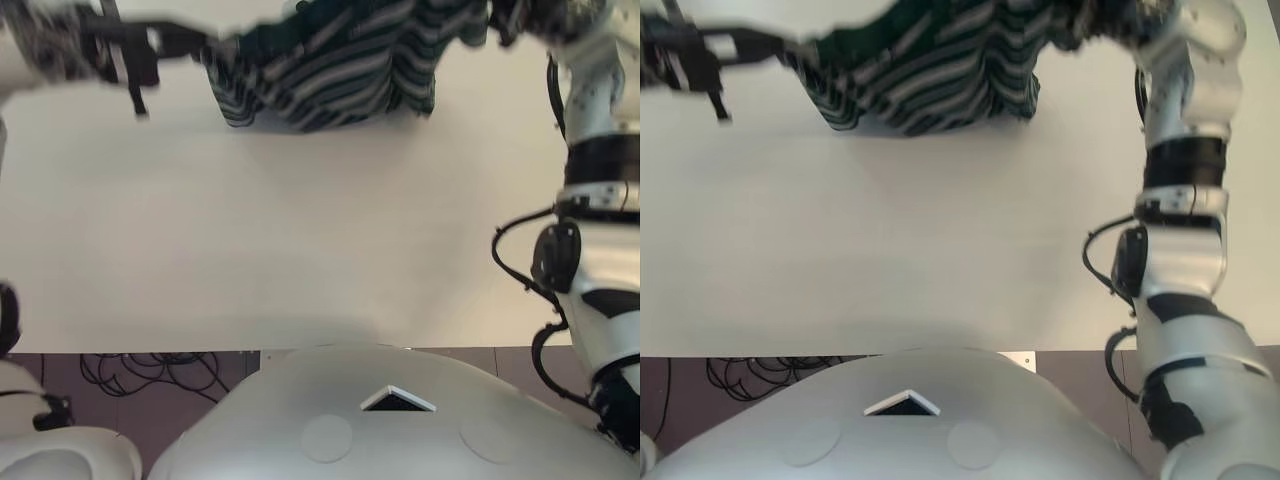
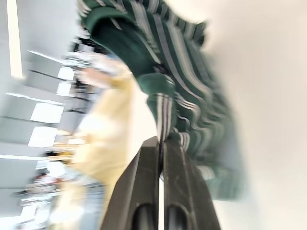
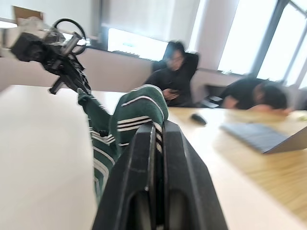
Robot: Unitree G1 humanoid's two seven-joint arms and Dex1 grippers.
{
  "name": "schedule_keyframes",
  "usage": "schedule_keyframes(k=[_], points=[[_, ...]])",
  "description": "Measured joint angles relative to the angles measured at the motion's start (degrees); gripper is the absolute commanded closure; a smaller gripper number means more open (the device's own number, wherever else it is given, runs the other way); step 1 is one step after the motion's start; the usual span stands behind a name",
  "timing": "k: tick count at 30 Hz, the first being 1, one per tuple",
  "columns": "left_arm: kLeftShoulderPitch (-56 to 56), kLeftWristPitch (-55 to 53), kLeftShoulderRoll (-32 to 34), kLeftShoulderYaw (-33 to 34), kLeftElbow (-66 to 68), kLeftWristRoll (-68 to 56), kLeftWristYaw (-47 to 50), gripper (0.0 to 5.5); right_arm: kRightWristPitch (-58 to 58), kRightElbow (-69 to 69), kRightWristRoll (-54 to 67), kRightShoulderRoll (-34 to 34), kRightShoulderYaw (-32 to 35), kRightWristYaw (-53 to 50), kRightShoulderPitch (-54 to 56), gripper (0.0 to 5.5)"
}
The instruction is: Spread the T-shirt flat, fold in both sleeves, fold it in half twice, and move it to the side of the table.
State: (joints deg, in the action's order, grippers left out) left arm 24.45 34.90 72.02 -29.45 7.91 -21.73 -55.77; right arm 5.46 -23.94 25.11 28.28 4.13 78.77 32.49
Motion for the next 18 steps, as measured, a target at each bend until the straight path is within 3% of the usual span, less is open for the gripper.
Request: schedule_keyframes(k=[2, 4, 7, 11, 18], points=[[-14.2, -3.9, 8.8, -5.8, -14.4, -2.5, -1.1, 5.5, 2.7, 11.1, 0.5, 6.8, -3.9, 6.6, -15.4, 5.48], [-25.3, -8.6, 12.8, -8.2, -24.5, 3.2, 1.1, 5.5, 2.1, 21.8, -3.5, 13.0, -8.5, 9.4, -29.0, 5.48], [-31.0, -9.8, 9.8, -6.4, -25.2, 22.0, 10.3, 5.5, -2.9, 26.9, -7.4, 14.7, -9.9, 5.4, -39.9, 5.48], [-40.7, -9.0, 7.7, -0.3, -28.4, 34.8, 23.7, 5.5, -15.7, 28.8, -5.5, 9.0, -3.0, -2.7, -52.0, 5.48], [-50.7, -10.2, 5.7, 3.4, -34.7, 40.1, 26.4, 5.5, -23.6, 29.1, -4.7, 9.8, -0.9, -3.3, -57.6, 4.11]])
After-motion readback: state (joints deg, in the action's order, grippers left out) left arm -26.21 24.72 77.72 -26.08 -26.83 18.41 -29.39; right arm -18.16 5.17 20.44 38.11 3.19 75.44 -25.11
